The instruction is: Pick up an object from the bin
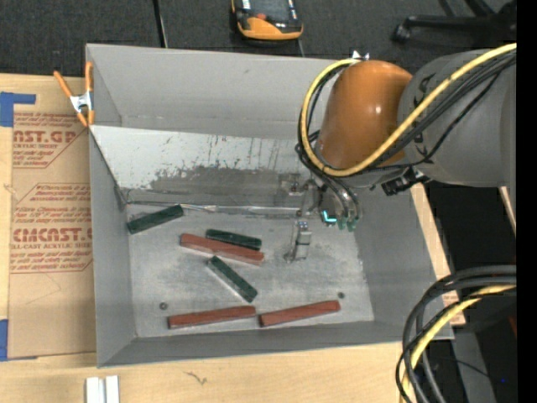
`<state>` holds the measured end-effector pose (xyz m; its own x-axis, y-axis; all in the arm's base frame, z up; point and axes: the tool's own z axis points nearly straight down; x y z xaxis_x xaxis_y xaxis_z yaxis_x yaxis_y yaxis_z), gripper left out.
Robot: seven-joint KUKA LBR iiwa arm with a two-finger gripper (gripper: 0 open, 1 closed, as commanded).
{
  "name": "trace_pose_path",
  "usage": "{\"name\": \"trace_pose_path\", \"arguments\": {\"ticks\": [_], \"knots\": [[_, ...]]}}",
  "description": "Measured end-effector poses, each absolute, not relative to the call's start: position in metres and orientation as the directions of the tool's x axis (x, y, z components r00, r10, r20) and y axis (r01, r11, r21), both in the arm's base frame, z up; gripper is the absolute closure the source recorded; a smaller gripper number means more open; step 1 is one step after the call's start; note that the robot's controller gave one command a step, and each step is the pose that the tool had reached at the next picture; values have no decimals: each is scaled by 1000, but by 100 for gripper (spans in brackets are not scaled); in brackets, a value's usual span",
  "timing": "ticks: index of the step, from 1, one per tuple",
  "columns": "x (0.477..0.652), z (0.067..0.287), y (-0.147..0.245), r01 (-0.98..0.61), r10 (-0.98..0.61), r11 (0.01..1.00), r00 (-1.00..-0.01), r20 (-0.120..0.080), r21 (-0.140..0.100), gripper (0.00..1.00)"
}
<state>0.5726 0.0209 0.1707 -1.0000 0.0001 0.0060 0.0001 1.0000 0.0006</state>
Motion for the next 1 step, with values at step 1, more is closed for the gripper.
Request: {"name": "trace_pose_path", "arguments": {"ticks": [1], "knots": [[574, 175, 21, 0, 0, 1000, -1000, -2, 1, 0]]}}
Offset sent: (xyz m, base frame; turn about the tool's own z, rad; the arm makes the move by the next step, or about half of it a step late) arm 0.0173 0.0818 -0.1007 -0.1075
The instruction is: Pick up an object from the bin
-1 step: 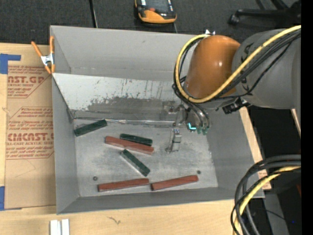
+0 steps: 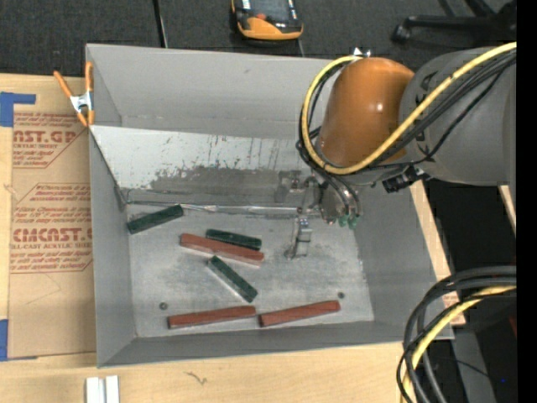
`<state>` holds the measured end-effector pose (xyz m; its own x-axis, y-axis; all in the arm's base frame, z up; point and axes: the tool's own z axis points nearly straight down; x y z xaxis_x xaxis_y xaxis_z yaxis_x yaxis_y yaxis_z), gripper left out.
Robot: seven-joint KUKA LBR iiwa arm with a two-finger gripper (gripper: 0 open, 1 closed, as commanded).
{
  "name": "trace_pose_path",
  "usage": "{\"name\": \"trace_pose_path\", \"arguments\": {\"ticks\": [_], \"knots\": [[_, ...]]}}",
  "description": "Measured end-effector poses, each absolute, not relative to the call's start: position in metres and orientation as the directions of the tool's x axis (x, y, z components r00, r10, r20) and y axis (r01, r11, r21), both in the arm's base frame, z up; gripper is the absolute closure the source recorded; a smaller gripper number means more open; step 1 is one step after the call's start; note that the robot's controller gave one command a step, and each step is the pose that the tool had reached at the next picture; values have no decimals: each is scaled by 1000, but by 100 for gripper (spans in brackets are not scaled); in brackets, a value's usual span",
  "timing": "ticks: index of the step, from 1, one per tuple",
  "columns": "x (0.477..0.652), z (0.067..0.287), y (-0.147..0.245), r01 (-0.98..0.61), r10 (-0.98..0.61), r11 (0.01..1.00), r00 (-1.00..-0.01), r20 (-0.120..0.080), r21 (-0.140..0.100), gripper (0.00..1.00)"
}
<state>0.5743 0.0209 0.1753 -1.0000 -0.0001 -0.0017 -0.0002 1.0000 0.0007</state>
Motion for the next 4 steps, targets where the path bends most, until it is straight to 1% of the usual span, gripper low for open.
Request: {"name": "trace_pose_path", "arguments": {"ticks": [1, 2, 3, 4], "knots": [[586, 112, 71, -66, -66, 998, -998, -8, 0, 0], [586, 128, 133, 13, 13, 1000, -1000, -1, 2, 0], [585, 101, 107, 48, 48, 999, -999, 0, 1, 0], [573, 71, 119, 126, 126, 992, -992, 0, 1, 0]]}}
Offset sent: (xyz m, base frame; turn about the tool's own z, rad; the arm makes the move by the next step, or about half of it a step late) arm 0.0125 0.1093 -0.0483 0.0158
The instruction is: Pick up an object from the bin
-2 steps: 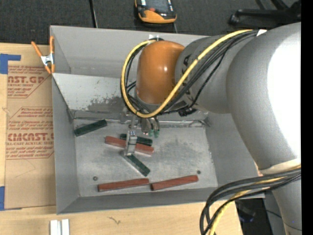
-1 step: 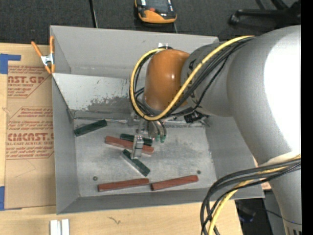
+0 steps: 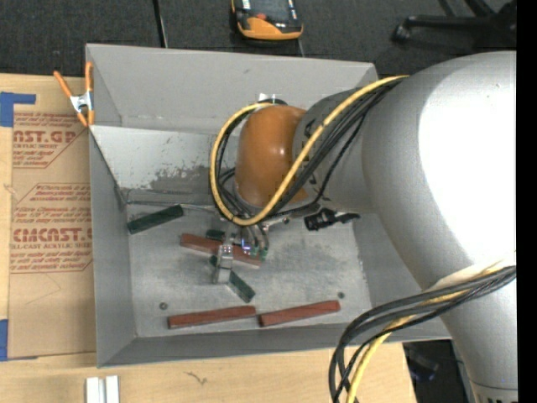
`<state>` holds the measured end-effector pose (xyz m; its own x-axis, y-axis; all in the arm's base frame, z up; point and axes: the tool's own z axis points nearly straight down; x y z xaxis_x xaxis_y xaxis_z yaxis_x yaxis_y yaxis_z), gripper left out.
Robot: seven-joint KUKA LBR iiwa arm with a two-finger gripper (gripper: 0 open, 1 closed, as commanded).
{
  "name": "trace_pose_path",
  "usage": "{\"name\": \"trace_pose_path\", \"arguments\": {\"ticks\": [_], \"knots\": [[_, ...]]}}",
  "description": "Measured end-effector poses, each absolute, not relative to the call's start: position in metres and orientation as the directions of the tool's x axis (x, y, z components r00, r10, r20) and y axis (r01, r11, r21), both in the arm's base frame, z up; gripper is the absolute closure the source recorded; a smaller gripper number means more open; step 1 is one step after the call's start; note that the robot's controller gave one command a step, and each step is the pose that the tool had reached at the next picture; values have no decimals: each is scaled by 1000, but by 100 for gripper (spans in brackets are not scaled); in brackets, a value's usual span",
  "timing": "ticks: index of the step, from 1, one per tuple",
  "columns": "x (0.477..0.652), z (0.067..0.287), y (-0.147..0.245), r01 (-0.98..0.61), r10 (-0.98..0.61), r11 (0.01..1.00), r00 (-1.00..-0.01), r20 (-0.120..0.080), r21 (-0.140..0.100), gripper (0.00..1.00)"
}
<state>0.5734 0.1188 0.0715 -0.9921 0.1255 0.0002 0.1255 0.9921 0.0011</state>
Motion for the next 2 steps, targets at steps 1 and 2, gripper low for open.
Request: {"name": "trace_pose_path", "arguments": {"ticks": [1, 2], "knots": [[591, 75, 108, 161, 161, 987, -987, -10, 6, 100], [591, 75, 108, 161, 161, 987, -987, -10, 6, 100]]}}
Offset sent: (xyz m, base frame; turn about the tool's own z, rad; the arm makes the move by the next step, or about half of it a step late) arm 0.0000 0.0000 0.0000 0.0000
